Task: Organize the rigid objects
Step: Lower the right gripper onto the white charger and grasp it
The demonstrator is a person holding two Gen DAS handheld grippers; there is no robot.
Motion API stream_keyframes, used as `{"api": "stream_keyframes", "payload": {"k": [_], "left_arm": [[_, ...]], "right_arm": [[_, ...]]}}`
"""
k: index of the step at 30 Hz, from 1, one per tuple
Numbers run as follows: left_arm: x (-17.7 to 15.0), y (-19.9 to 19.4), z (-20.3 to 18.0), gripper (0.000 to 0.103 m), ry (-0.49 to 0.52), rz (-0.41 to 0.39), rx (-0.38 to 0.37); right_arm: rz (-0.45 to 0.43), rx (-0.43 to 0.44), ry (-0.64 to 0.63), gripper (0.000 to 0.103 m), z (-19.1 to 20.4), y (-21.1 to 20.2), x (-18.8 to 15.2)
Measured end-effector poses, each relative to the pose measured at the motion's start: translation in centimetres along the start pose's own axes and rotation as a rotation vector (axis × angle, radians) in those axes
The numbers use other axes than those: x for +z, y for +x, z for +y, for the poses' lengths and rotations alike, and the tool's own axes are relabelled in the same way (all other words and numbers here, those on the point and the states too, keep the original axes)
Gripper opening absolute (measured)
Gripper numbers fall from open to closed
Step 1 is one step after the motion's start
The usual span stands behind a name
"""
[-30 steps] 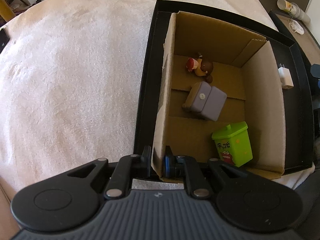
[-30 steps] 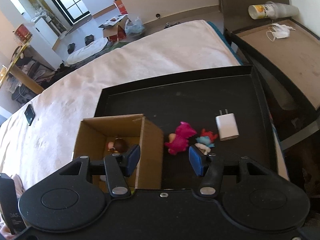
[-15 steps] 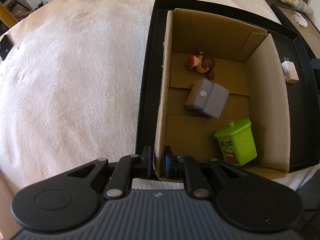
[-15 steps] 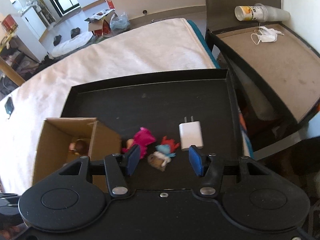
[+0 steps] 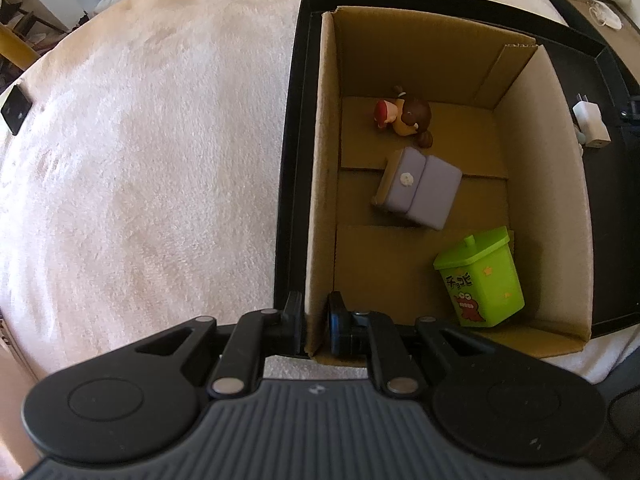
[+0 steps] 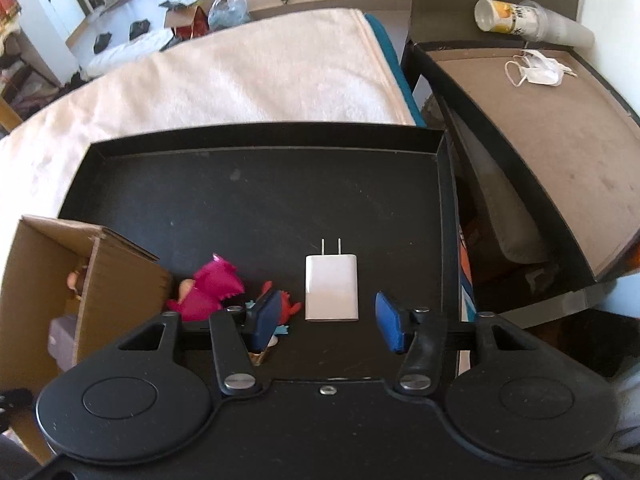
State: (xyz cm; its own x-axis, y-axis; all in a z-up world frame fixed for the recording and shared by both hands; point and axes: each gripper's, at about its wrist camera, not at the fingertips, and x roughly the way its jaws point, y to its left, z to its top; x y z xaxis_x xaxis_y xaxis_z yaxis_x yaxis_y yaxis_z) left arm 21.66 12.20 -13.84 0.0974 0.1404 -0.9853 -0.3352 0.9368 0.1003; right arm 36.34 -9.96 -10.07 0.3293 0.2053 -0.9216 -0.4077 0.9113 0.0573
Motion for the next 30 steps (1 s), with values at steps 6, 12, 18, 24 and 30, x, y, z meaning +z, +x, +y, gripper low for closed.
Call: {"api": "stream_keyframes", "payload": {"k": [6,12,18,24,30], "left_arm": [[0.1,0.0,0.3,0.012,-0.026,-0.003,-0.016],[0.2,0.0,0.7,0.012,-0.03,0.007,-0.02],[0.1,-0.2,0.5,0.012,-0.016,0.0,-0.015],[0.0,-0.3,0.5,0.012,-0.018,0.0,-0.021],[-0.2,-0.5,0.5,0.012,-0.015,-0.009,-0.023]], "right_arm": [[0.01,-0.024,-0.038,0.051,1.0,2.0,0.8],[0.023,-0.06,-0.055,0.049,1.8,3.9,1.0],[0.06,-0.053,-0.059,0.036,1.8,4.3,-0.4],[0.071,-0.019,-0.036,0.036,1.2,2.8,-2.0],[0.041,-0.007,-0.035,0.036,2.1,0.5,-2.3]]}}
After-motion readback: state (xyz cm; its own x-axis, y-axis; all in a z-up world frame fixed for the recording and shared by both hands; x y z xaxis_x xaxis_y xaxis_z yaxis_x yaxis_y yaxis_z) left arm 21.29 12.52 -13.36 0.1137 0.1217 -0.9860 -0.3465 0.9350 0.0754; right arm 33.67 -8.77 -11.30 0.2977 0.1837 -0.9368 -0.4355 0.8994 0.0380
